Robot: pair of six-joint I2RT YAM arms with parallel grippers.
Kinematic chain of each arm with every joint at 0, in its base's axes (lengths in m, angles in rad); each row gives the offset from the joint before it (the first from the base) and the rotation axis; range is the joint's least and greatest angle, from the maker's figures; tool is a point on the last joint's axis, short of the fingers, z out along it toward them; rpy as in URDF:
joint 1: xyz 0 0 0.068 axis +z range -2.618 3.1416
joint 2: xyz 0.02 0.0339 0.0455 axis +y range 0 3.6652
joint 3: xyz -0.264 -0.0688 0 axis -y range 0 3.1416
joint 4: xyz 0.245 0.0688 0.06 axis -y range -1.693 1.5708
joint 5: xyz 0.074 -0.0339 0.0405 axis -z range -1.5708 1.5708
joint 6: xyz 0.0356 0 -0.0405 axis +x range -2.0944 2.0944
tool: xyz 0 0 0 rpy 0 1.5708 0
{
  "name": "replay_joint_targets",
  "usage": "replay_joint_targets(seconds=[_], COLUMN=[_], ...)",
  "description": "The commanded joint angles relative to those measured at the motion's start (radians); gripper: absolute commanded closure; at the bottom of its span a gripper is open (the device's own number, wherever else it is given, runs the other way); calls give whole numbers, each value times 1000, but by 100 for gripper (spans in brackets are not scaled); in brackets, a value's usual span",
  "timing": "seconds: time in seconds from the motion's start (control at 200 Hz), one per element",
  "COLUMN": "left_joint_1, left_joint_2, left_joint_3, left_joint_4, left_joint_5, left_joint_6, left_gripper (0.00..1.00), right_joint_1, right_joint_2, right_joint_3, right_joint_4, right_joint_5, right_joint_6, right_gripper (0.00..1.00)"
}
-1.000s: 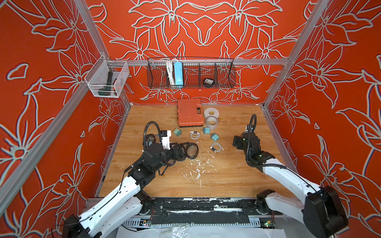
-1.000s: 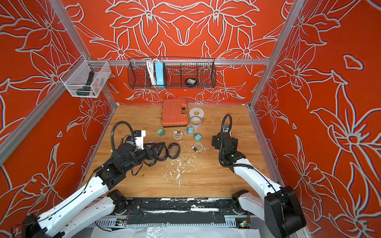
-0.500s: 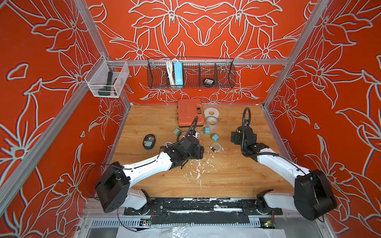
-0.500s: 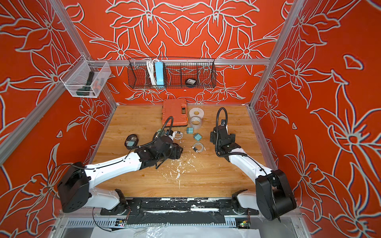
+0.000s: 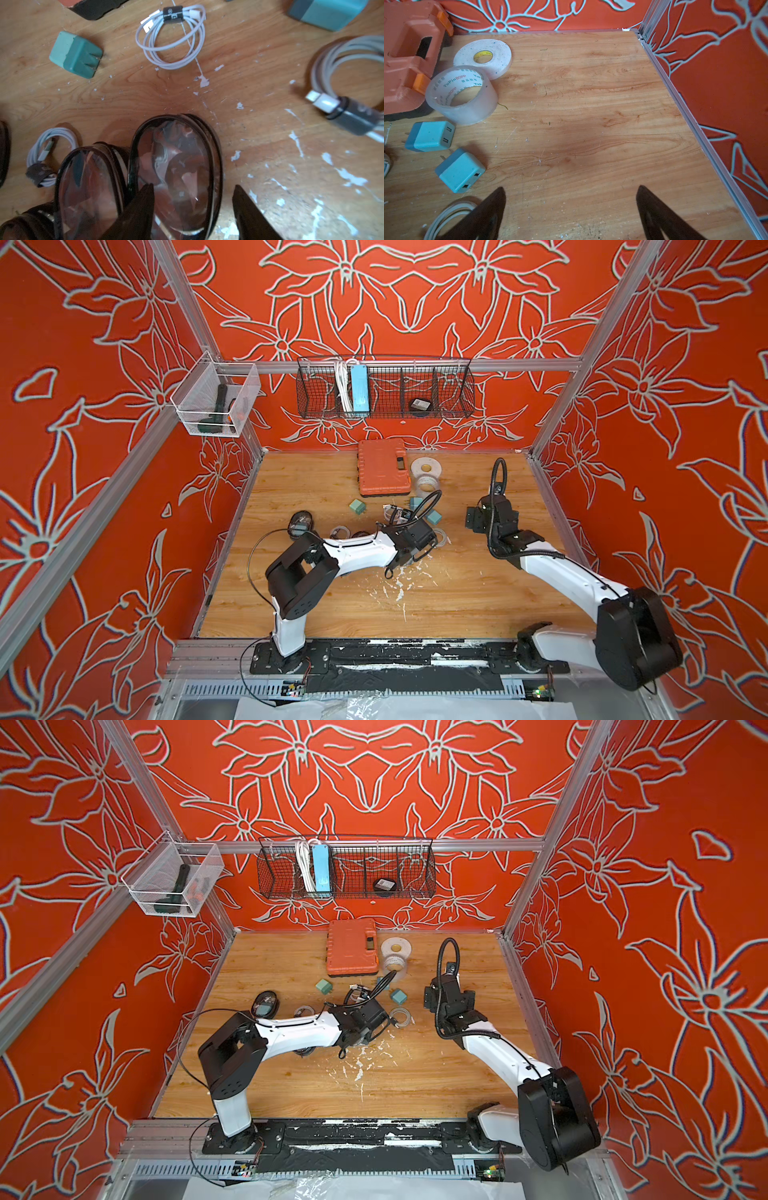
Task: Pack away charging kits
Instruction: Pick up the storage bag at the center of the board.
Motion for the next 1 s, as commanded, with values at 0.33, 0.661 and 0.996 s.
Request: replay_joint_targets(seconds=[0.33, 0.661, 0.996], left_joint_1=[-2, 1, 25], left_joint_2=[129, 140, 152], left_joint_3=[115, 176, 297], left_joint_4=[-110, -137, -352], left_joint_5=[-115, -128, -47], left_joint_6=[-5, -3, -71], left_gripper=[65, 100, 100], right_joint_1=[-4, -3, -4], right_joint_2=[4, -4, 3], right_joint_3=[0, -5, -2], right_joint_4=[-1, 3, 2], right_joint_5=[-14, -17, -31], right_joint_6=[-9, -9, -10], right_gripper=[2, 2, 2])
